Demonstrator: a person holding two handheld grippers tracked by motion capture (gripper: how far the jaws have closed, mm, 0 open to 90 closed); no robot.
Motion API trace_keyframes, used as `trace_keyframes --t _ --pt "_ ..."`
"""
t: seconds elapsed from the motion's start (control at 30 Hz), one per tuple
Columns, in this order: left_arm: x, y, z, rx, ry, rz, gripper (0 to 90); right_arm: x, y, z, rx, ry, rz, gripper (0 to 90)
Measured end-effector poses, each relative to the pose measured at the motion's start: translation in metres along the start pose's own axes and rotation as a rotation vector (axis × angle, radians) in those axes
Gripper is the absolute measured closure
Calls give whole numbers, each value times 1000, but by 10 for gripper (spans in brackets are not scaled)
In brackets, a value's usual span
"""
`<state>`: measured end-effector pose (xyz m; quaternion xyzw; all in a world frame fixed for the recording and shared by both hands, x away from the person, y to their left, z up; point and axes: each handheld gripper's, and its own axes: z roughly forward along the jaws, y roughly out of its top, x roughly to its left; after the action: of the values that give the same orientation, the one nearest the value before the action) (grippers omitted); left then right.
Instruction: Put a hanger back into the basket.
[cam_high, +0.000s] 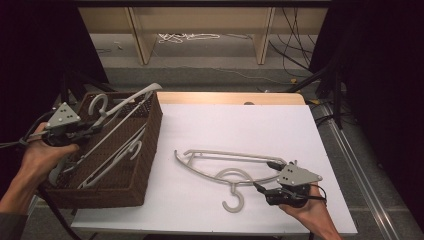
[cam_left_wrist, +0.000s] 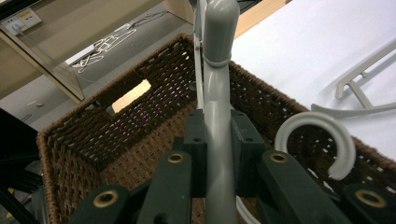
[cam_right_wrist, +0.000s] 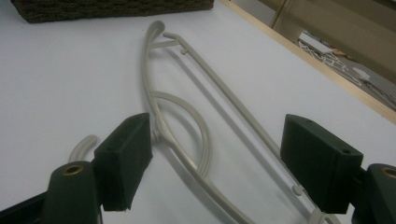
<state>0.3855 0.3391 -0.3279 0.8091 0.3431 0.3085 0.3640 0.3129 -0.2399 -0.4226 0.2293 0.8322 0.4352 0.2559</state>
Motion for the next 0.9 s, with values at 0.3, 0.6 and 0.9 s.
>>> trace_keyframes --t 0.3,0.6,0.9 --pt "5 -18 0 16 19 -44 790 0 0 0 5 2 -2 260" --pt "12 -32 5 72 32 -75 790 0 -1 1 7 2 -3 260" --pt "8 -36 24 182 6 -2 789 0 -1 1 10 6 -3 260"
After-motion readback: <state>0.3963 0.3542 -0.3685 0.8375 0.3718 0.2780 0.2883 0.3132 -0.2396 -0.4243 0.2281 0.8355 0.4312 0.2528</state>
